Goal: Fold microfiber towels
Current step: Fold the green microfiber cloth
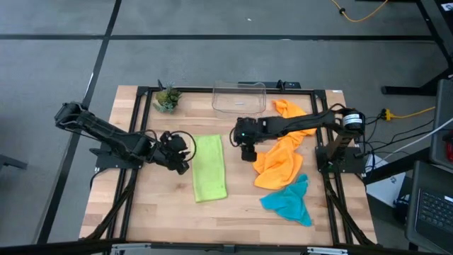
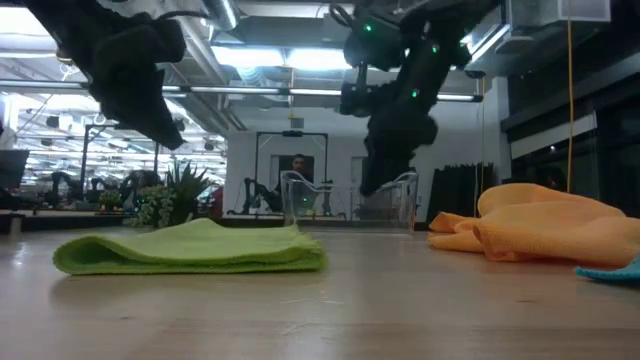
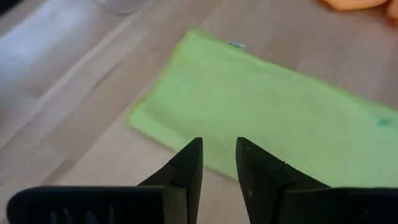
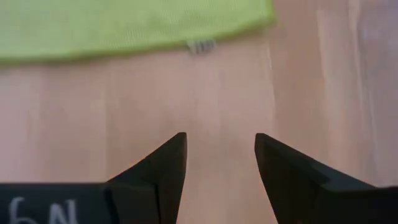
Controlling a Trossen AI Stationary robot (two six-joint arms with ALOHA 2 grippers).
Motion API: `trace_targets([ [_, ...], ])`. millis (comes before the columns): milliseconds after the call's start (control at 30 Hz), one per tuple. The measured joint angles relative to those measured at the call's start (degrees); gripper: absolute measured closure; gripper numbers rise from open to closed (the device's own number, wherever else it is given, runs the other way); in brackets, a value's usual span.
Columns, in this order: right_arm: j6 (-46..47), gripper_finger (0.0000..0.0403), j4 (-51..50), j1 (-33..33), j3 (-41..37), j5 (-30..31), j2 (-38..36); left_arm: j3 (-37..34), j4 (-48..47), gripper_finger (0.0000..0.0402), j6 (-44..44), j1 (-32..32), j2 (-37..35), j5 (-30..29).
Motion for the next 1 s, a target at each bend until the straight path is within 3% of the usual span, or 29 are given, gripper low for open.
trace_targets([
  [167, 1.7, 0.021, 16.4, 1.0, -5.7, -2.6, 0.5, 0.1, 8.2, 0.0311, 10.5, 2.1, 2.0, 3.3],
  [333, 3.2, 0.021, 25.5, 4.8, -8.6, -5.5, 0.7, 0.1, 13.6, 0.0311, 20.7, 4.0, 6.3, 11.2],
  [533, 3.1, 0.021, 27.0, 10.6, -9.1, -5.4, 0.7, 0.1, 13.1, 0.0311, 28.2, 3.0, 11.9, 18.7],
  [833, 1.7, 0.021, 29.6, 18.8, -9.0, -5.2, 0.7, 0.1, 23.7, 0.0312, 27.6, -5.8, 14.3, 19.5],
  [1000, 6.2, 0.021, 29.3, 22.4, -7.1, -0.4, 0.8, 0.0, 28.1, 0.0312, 27.3, -11.6, 14.3, 19.5],
])
